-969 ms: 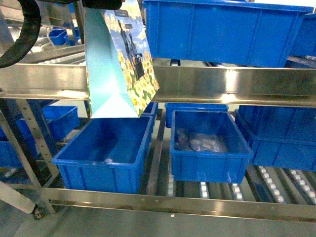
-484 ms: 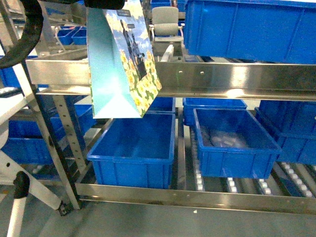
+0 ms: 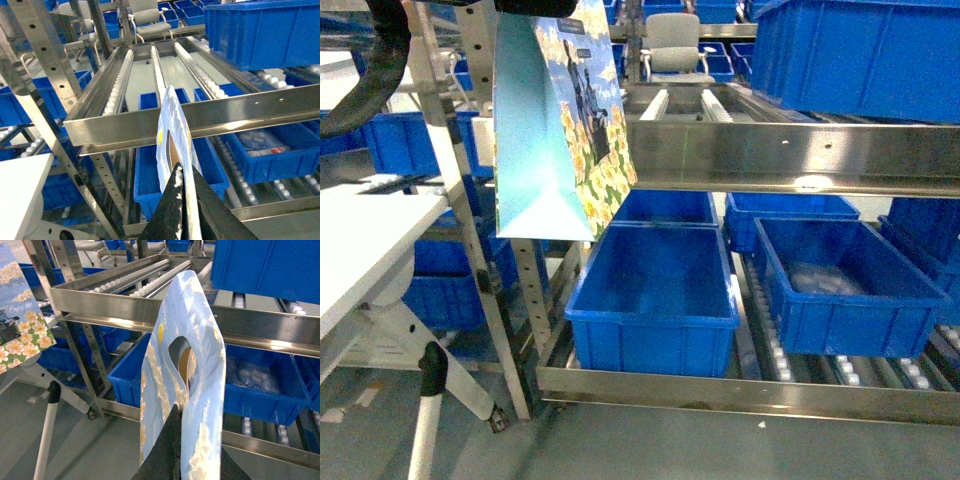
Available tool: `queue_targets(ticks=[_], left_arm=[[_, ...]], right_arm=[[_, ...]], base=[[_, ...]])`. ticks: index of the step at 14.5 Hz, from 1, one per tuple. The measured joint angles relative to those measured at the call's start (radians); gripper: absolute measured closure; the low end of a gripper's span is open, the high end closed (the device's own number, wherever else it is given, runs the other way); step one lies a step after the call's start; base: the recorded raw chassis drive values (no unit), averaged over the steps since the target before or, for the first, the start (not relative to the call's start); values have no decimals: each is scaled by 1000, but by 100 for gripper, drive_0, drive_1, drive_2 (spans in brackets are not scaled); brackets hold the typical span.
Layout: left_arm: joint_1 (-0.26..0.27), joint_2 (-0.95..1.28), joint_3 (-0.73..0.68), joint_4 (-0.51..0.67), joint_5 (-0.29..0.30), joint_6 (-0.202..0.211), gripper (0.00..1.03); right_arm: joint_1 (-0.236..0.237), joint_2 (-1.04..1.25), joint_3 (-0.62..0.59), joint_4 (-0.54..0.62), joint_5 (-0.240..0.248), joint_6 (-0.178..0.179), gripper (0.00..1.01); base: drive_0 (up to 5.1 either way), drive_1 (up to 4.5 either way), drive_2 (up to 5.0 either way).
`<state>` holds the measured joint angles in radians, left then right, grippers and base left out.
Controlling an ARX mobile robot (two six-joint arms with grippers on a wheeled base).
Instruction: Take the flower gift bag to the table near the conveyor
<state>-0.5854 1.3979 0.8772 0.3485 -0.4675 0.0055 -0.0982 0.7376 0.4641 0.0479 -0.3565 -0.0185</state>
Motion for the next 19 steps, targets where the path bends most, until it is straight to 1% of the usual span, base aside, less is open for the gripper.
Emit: queue_targets(ticks=[7, 19], left_arm=[[0, 0, 0, 0, 0, 0, 101], [1, 0, -1, -3, 0, 0, 101]], right_arm=[[0, 0, 0, 1, 0, 0, 99], [0, 3, -1, -3, 1, 0, 99]], base=[[-484, 124, 354], [-499, 238, 238]])
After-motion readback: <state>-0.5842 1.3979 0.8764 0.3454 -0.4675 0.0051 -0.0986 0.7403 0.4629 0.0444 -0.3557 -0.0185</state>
